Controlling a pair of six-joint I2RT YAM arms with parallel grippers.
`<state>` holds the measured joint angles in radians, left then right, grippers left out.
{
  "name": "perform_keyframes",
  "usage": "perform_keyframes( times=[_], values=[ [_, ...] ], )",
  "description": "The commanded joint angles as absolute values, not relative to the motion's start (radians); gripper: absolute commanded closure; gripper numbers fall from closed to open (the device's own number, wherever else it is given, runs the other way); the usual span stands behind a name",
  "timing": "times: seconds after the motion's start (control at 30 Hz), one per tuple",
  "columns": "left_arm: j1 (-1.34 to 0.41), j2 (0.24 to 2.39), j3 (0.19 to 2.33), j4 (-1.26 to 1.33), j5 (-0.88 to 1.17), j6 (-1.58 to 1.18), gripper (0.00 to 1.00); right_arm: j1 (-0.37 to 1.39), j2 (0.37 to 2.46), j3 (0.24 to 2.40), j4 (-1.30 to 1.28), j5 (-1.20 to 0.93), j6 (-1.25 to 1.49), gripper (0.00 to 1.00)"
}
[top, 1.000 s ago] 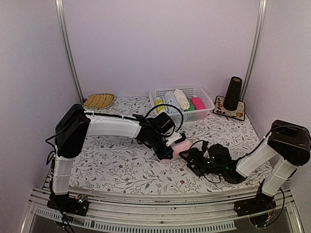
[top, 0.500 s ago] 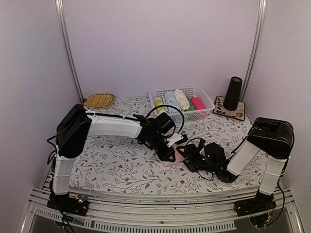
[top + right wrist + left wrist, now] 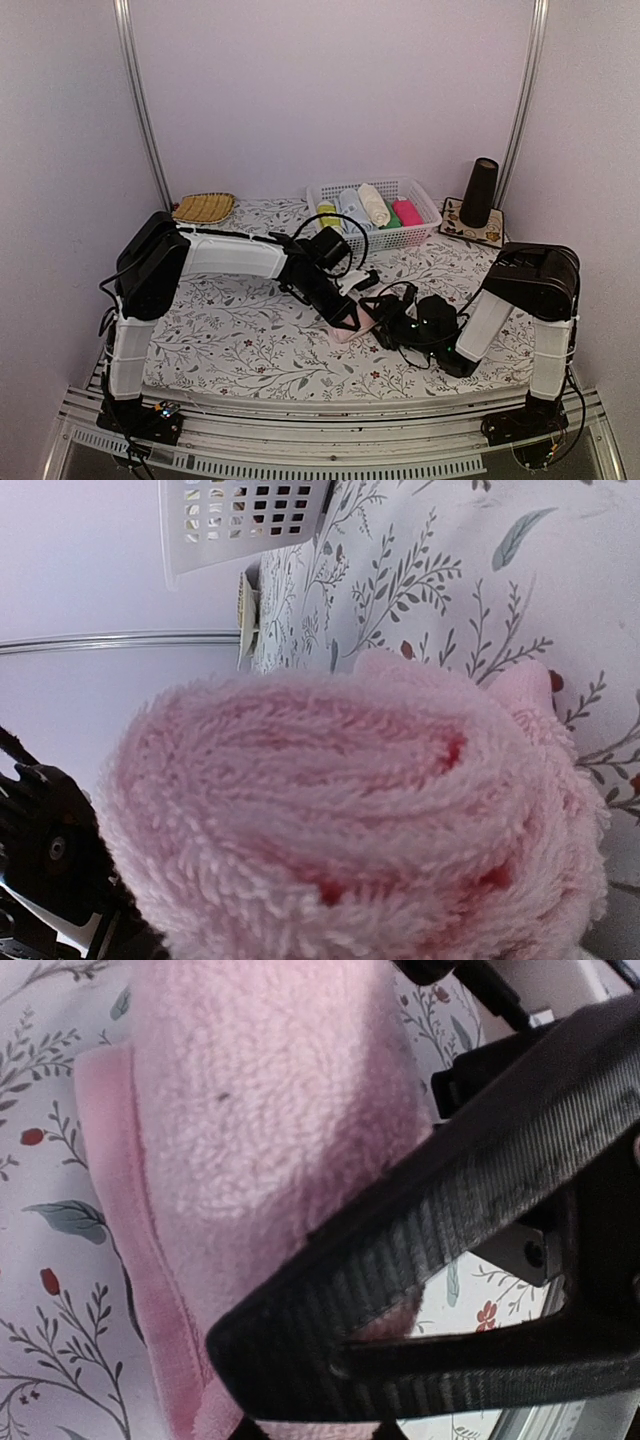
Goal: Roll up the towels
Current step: Pick up the towel from the center of the board.
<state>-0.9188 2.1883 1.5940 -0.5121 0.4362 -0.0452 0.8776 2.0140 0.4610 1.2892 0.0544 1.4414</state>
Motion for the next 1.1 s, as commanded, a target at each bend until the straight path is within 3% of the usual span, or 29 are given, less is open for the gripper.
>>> perform_keyframes(
  times=[0.0,0.33,0.57,0.73,0.97,1.07],
  values=[
    [-0.924,2.237,1.551,-0.566,0.562,-0.084,0.99,0.879,2.095,0.494,1.191,0.016,1.398,0.25],
    [-0.907,2.246,1.552,-0.554,0.572,-0.108,0.98,0.896,2.052,0.515,1.053,-0.034,1.419,0.18],
    [-0.883,2.248,1.528,-0.533,0.601,-0.123,0.99,0.899,1.886,0.481,0.829,-0.037,1.411,0.17],
    [-0.873,2.252,1.527,-0.528,0.647,-0.133,0.99,0.9,1.86,0.521,0.73,-0.036,1.399,0.09],
    [-0.853,2.251,1.503,-0.502,0.68,-0.157,0.99,0.915,1.929,0.554,0.728,-0.054,1.423,0.09],
    [-0.85,2.254,1.504,-0.501,0.699,-0.165,0.99,0.919,1.973,0.566,0.752,-0.064,1.428,0.14]
  ],
)
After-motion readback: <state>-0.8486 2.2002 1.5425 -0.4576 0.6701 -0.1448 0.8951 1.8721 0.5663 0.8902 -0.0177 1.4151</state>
